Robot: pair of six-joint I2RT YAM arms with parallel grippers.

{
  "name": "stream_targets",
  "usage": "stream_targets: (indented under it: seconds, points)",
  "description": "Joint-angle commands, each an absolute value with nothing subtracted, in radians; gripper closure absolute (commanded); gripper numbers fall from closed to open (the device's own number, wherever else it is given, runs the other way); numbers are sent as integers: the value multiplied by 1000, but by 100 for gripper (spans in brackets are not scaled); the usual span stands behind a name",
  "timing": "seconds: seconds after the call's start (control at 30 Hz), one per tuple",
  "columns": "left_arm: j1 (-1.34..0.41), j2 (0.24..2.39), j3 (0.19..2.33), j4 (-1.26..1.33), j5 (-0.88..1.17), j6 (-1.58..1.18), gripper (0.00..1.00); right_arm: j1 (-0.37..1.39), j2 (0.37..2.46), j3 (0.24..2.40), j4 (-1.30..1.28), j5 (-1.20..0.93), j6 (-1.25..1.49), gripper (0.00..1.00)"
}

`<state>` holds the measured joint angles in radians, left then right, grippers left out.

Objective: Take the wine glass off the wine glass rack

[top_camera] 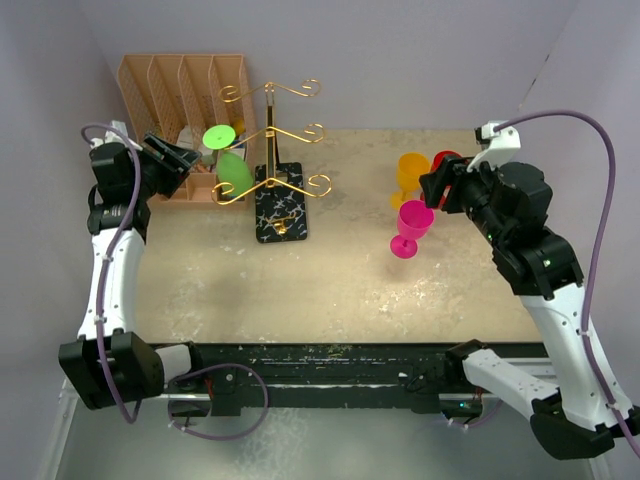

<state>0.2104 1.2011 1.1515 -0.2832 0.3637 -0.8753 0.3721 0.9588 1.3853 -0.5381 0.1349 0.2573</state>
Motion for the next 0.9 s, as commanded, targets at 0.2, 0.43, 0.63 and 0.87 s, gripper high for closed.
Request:
stream_targets:
  seconds: [0.2, 0.43, 0.63, 0.87]
  points:
    - [217, 1347, 1221, -66, 466, -1034, 36, 371, 928, 1396, -472, 123, 246, 39]
    - [217, 1436, 1265, 2, 498, -1082, 39, 371, 933, 1402, -472, 117, 247, 39]
    - [216, 1474, 1274, 37, 509, -1101, 41, 371, 928, 1403, -473, 116, 247, 39]
    - [207, 1529, 1274, 121, 553, -1152, 51, 370, 932, 1397, -471, 109, 248, 40]
